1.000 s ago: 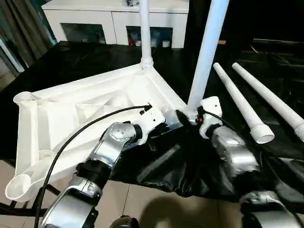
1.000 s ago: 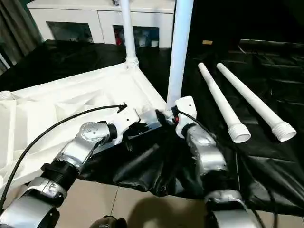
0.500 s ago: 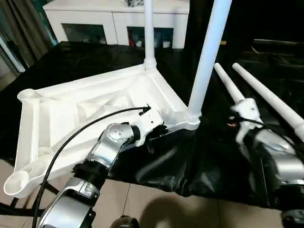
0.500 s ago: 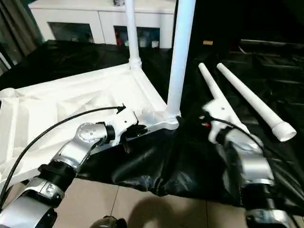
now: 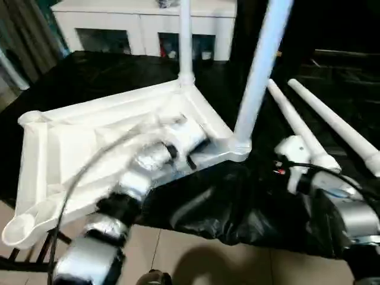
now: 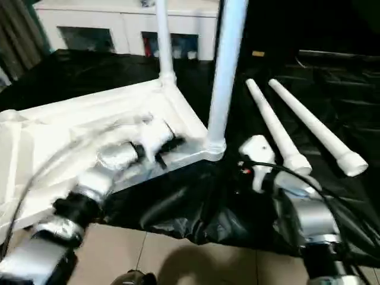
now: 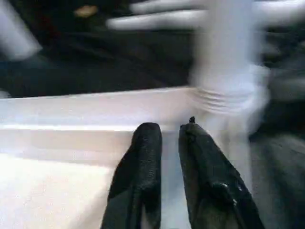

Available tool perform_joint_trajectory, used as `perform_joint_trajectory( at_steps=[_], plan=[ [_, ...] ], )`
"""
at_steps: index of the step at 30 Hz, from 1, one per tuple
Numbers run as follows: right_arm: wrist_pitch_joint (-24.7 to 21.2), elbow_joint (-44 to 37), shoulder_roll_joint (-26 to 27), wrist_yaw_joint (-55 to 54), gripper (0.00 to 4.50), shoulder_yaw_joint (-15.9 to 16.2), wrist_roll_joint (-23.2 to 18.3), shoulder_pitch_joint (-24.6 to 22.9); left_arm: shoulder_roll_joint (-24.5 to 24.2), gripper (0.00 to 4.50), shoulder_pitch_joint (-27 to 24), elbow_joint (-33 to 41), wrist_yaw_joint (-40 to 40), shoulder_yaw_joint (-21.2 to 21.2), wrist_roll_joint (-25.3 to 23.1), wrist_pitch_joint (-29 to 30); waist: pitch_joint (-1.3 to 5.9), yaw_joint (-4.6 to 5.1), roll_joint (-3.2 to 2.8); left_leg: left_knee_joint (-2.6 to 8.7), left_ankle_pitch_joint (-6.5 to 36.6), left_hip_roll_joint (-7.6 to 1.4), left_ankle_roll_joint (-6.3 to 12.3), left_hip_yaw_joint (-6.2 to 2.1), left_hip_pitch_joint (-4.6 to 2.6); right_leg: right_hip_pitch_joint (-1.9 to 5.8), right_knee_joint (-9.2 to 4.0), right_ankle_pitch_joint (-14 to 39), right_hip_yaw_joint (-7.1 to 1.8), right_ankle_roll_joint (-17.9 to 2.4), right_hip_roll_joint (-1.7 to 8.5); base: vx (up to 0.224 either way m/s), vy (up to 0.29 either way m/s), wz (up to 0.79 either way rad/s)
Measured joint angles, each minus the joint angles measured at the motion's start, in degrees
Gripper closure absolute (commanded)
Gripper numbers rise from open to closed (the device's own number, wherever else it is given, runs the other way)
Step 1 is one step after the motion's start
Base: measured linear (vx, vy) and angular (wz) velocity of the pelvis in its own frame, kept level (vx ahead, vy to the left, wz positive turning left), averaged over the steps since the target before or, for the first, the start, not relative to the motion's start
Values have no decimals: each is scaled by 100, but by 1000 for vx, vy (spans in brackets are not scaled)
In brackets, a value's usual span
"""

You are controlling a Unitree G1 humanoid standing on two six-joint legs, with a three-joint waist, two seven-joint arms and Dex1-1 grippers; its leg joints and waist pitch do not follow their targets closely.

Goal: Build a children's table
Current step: Rotate table base

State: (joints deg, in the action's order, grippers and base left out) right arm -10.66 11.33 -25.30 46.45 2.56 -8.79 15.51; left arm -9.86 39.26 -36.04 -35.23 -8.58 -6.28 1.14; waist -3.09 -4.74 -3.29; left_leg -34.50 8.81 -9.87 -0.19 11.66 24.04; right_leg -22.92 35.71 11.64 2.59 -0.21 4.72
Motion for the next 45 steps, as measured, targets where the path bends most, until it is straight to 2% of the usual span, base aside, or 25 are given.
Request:
perform_joint_trajectory(
  at_steps=[2,3,5,8,11,12,13,17,19,22,29,37,39,41,42,45],
  plan=[
    [-111,0,94,-74,0,65,49,23,-362,363,-51,222,171,189,-10,199,0,9,-1,6,0,-5,-1,-1,0,-5,1,3,2,4,-5,0,0,0],
    [-145,0,144,-117,30,114,57,29,-516,356,-82,300,225,277,-16,293,0,9,-1,7,0,-7,-1,-1,1,-6,0,3,3,5,-8,0,0,0],
    [-190,4,249,-175,37,261,112,47,-823,356,-198,530,332,469,-41,503,0,-22,-2,9,1,-8,-2,-2,6,-10,-2,5,2,8,-10,0,0,0],
    [-313,5,514,-258,72,488,196,161,-1407,356,-598,1129,445,769,-184,1014,-3,-6,6,11,2,-9,-3,-2,7,-13,-2,5,1,8,-11,0,0,0],
    [-566,2,549,-287,85,615,222,187,-2013,356,-905,1515,514,1122,-381,1418,-6,-43,19,9,1,-7,-4,-2,6,-10,-2,5,0,8,-10,0,0,0],
    [-637,-13,536,-286,103,654,234,197,-2248,356,-1078,1703,513,1267,-442,1601,0,-54,30,9,2,-6,-4,-2,5,-7,-5,5,-1,8,-10,0,0,0],
    [-665,-13,531,-289,118,664,243,202,-2350,385,-1154,1782,509,1336,-476,1687,0,-63,38,9,1,-5,-4,-2,5,-7,-5,6,-1,9,-9,0,0,0],
    [-761,-50,509,-367,144,726,357,214,-2773,404,-1613,2151,434,1514,-541,2199,0,-121,68,6,1,2,-5,-2,0,1,-8,6,-13,9,-7,0,0,0],
    [-780,-50,510,-420,154,818,489,220,-2851,417,-1745,2174,433,1504,-604,2374,0,-130,83,6,1,3,-6,-2,-2,1,-7,6,-15,10,-7,0,0,0],
    [-815,-49,571,-492,195,919,521,222,-2926,449,-1844,2157,416,1397,-696,2452,1,-129,93,6,0,3,-7,-2,-6,0,-5,19,-17,40,-7,0,0,0],
    [-885,274,837,-772,248,998,701,522,-2943,450,-1786,1525,-25,768,-747,2203,3,-93,96,11,0,2,-9,-2,-3,-9,0,3,-16,27,-8,0,0,0],
    [-643,1312,1085,-1062,312,1058,902,1121,-3139,450,-1380,757,-822,395,-801,1837,5,-36,95,11,-9,2,-23,-3,-21,-5,16,-2,-19,21,-8,0,0,0],
    [-506,1697,1145,-1131,341,1062,951,1296,-3285,450,-1333,767,-1203,207,-799,1732,4,-29,93,11,-9,2,-24,-3,-27,-4,17,-3,-23,18,-8,0,0,0],
    [-408,2027,1188,-1191,341,1060,972,1461,-3380,450,-1320,812,-1519,125,-751,1680,4,-28,93,12,-9,3,-24,-3,-30,-2,17,-3,-23,18,-8,0,0,0],
    [-349,2198,1193,-1251,363,1057,986,1553,-3418,450,-1319,859,-1719,79,-703,1636,4,-29,92,13,-9,3,-24,-2,-29,-3,16,-3,-24,18,-8,0,0,0],
    [-233,2462,1204,-1358,378,1029,1056,1672,-3426,450,-1361,1039,-2086,37,-562,1563,4,-37,94,21,-8,3,-25,-2,-24,-7,12,-3,-21,18,-8,0,0,0]
  ],
)
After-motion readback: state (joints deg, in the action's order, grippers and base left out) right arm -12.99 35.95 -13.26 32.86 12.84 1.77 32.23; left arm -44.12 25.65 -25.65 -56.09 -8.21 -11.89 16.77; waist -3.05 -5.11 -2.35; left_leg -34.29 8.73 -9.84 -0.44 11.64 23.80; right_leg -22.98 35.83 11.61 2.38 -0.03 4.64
